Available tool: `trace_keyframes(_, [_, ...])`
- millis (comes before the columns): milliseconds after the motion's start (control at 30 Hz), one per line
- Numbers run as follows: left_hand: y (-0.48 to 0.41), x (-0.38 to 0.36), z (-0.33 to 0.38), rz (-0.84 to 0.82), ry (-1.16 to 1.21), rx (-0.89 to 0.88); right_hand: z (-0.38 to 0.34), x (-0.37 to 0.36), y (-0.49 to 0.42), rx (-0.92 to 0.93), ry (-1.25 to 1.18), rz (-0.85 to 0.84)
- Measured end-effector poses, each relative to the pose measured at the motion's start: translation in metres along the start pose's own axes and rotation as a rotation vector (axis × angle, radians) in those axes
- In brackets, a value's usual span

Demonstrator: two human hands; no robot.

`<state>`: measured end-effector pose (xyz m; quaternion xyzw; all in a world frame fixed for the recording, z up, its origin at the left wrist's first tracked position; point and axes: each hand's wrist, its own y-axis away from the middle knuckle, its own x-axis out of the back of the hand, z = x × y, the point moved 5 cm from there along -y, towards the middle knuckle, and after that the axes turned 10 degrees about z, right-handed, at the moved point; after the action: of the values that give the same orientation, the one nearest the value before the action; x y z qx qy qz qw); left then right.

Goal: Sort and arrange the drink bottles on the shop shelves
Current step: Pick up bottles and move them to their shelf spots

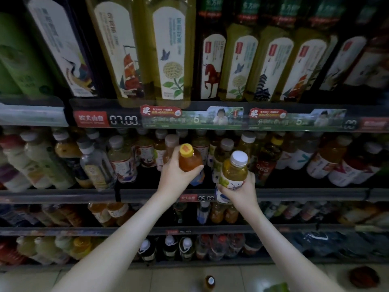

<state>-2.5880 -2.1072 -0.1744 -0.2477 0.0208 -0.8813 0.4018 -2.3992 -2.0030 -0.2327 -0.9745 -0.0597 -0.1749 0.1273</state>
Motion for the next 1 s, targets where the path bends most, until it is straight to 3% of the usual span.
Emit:
trace_keyframes(300, [-0.025, -0.051, 0.006, 0.025, -0.427, -0.046, 0.023, 0.057, -0.009, -0.016, 0.009, 0.103])
trace_keyframes(467, [-0.022, -0.062, 0.02, 0.209, -0.793, -0.299, 0.03, 0.07, -0.022, -0.013, -0.006, 0.135])
trace_keyframes(533, [-0.006, -0.077, 0.033, 0.247, -0.747, -0.45, 0.033, 0.074, -0.028, -0.021, -0.022, 0.13])
trace_keyframes(667, [0.02, -0.134, 0.054, 0.052, -0.659, -0.782, 0.039, 0.082, -0.036, -0.039, -0.028, 0.122])
trace_keyframes(833, [0.0, -0.184, 0.063, -0.024, -0.829, -0.745, 0.057, 0.096, -0.039, -0.085, -0.005, 0.103])
trace_keyframes(1000, [-0.006, -0.198, 0.054, -0.004, -0.779, -0.744, 0.057, 0.11, -0.033, -0.07, -0.031, 0.133])
